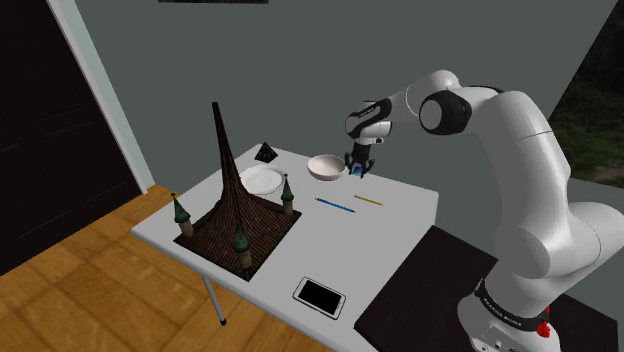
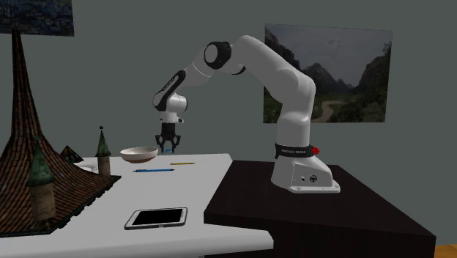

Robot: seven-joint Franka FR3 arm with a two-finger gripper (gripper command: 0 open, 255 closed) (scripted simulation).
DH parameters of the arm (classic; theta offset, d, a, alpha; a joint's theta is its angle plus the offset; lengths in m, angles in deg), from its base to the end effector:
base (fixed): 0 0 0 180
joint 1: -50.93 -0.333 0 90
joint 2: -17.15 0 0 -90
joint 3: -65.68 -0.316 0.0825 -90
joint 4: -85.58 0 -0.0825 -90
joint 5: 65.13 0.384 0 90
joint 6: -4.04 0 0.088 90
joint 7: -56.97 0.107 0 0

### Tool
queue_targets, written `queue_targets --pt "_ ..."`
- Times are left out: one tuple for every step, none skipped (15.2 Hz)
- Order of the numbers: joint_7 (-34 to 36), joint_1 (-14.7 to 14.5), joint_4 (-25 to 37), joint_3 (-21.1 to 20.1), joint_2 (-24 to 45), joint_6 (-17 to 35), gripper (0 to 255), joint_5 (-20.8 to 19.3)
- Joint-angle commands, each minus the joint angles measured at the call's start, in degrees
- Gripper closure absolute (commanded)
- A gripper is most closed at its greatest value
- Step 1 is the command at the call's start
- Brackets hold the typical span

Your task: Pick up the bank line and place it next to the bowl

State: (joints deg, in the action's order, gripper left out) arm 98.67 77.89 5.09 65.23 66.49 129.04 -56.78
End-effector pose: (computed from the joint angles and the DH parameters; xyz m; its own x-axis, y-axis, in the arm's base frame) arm 0.6464 -0.3176 0.1800 0.2840 -0.9478 -0.1448 -0.9587 -0.2830 -0.0282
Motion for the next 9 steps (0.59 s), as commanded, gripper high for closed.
queue_targets --pt "-0.08 -0.04 -0.13 -0.04 0.81 0.95 255 0.06" --pt "-0.14 -0.03 0.02 -0.06 1.37 1.35 255 0.08" --pt "-0.19 -0.03 0.22 -0.08 1.95 1.73 255 0.1" --pt "-0.25 -0.02 0.41 -0.1 2.52 2.11 255 0.12" --pt "-0.29 -0.02 0.54 -0.11 2.95 2.41 255 0.14" --pt "-0.29 -0.02 0.55 -0.11 2.96 2.4 255 0.14" --pt "-0.29 -0.02 0.56 -0.11 2.96 2.4 255 0.14" --pt "-0.29 -0.02 0.56 -0.11 2.96 2.4 255 0.14" --pt "-0.29 -0.02 0.56 -0.11 2.96 2.4 255 0.14"
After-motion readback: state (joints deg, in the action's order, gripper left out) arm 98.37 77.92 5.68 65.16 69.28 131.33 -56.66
